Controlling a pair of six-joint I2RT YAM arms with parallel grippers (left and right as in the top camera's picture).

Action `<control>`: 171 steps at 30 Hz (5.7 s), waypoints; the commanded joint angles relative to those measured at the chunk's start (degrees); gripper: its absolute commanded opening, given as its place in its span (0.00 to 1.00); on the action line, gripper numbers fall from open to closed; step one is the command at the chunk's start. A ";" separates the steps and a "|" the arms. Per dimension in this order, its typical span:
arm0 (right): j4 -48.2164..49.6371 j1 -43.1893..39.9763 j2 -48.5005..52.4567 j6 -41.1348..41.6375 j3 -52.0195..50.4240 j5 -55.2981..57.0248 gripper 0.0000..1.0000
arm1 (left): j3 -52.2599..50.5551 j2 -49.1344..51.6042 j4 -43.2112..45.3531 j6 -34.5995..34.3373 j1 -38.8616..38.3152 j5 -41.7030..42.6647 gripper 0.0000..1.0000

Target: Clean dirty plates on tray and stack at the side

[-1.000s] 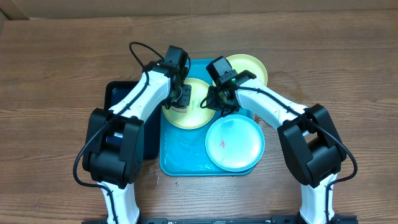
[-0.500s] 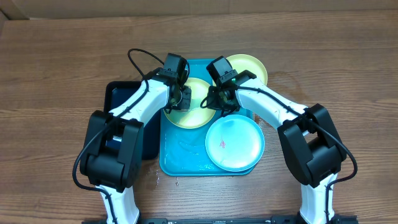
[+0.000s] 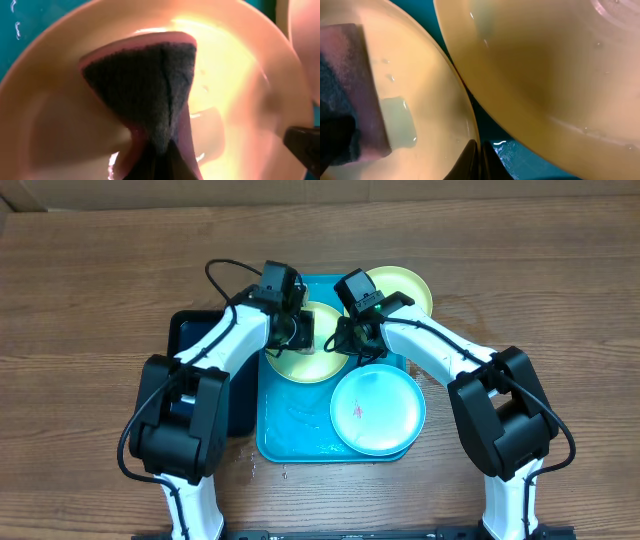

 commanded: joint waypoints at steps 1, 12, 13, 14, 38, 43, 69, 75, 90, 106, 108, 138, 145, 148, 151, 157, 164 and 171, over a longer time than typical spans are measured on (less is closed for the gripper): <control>0.42 0.57 0.04 -0.94 0.92 -1.14 0.04 | 7.10 1.22 -3.32 2.56 -0.66 2.27 0.04; 0.42 0.61 0.04 -0.90 0.92 -1.14 0.04 | 12.92 1.18 -14.19 5.40 -0.66 -10.01 0.04; 0.39 0.61 0.04 -0.90 0.92 -1.14 0.04 | 12.50 1.27 -14.60 5.40 -0.66 -11.47 0.04; 0.39 0.59 0.04 -0.92 0.92 -1.14 0.04 | 11.93 1.36 -14.86 5.38 -0.63 -13.22 0.04; 0.98 0.96 0.04 -1.07 0.90 -1.60 0.04 | -0.07 1.36 -7.41 4.70 -0.76 16.37 0.04; 0.87 0.98 0.04 -1.09 0.92 -1.57 0.04 | 3.26 1.31 -9.68 4.70 -0.22 14.43 0.04; 0.85 0.98 0.04 -1.09 0.92 -1.57 0.04 | -1.18 0.39 -6.21 2.56 0.37 -11.78 0.04; 1.01 0.98 0.04 -1.07 0.90 -1.60 0.04 | -4.74 0.37 -2.25 2.82 0.37 2.29 0.04; 0.81 0.98 0.04 -1.07 0.92 -1.57 0.04 | 6.67 -5.20 -12.13 2.75 0.79 4.87 0.04; 0.79 0.98 0.04 -1.07 0.90 -1.60 0.04 | 0.76 1.49 -10.23 0.76 0.74 -8.07 0.04; 0.79 0.98 0.04 -1.07 0.92 -1.60 0.04 | 0.46 2.93 -10.40 0.96 0.74 -3.65 0.04; 0.83 0.98 0.04 -1.07 0.90 -1.60 0.08 | 0.74 -18.23 -30.16 -4.46 10.12 -12.20 0.05; 0.63 0.98 0.04 -1.07 0.90 -1.57 0.08 | -9.05 -18.16 -24.02 -4.55 10.14 -15.67 0.04; 0.61 0.98 0.04 -1.07 0.92 -1.57 0.08 | -13.09 -18.16 -20.76 -4.57 10.19 -17.79 0.04; 0.59 0.98 0.04 -1.07 0.90 -1.60 0.08 | -16.09 -18.16 -18.36 -4.55 10.19 -19.82 0.04; 0.61 0.98 0.04 -1.07 0.90 -1.60 0.08 | -17.68 -18.16 -17.29 -4.55 10.19 -21.20 0.04; 0.61 0.98 0.04 -1.07 0.92 -1.57 0.08 | -17.79 -18.16 -14.86 -1.44 10.19 -24.41 0.04; 0.59 0.98 0.04 -1.07 0.90 -1.57 0.08 | -20.48 -18.16 -8.79 4.44 10.19 -23.98 0.04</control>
